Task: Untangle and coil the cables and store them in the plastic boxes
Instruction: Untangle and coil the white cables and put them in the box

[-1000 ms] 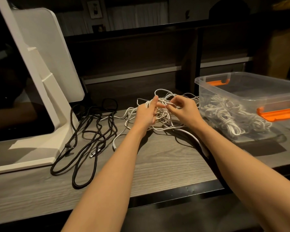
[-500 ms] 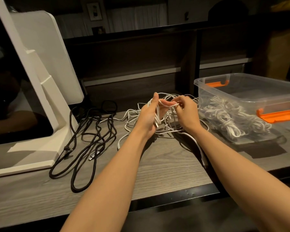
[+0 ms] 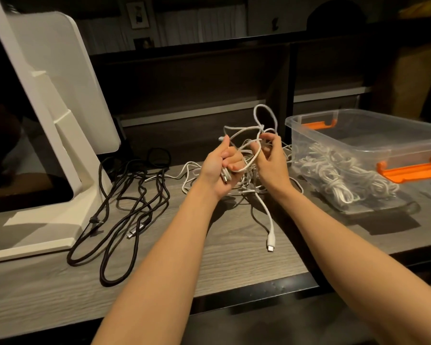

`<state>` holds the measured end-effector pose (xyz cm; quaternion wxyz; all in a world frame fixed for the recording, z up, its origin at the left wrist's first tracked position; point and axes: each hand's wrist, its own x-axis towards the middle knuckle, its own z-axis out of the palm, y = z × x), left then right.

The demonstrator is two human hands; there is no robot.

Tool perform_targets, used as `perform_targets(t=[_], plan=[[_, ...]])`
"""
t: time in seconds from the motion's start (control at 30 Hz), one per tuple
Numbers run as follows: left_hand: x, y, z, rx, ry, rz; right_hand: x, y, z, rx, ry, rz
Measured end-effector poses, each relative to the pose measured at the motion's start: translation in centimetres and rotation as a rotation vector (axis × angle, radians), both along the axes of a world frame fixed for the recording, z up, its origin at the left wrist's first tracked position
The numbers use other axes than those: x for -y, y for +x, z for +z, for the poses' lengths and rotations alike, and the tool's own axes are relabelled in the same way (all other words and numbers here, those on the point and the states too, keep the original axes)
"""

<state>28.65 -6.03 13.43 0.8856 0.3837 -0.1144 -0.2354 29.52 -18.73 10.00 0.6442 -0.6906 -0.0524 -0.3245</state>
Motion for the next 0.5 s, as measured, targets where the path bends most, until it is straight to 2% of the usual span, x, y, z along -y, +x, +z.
perform_targets(t=[0.17, 0.33, 0.4, 0.5], plan=[[-1.6, 0.5, -0.5, -0.114, 0.108, -0.152, 1.1, 0.2, -0.3, -0.044, -0.248, -0.040], [-2.7, 0.4, -0.5, -0.230, 0.215, -0.279, 1.3, 0.4, -0.9, -0.142, -0.551, -0.245], [-2.6, 0.5, -0.6, -0.260, 0.251, -0.248, 1.4, 0.4, -0.6, -0.115, -0.512, -0.266], [-2.5, 0.6, -0.6, -0.295, 0.253, -0.113, 1.5, -0.1, -0.2, -0.007, -0.328, -0.157]])
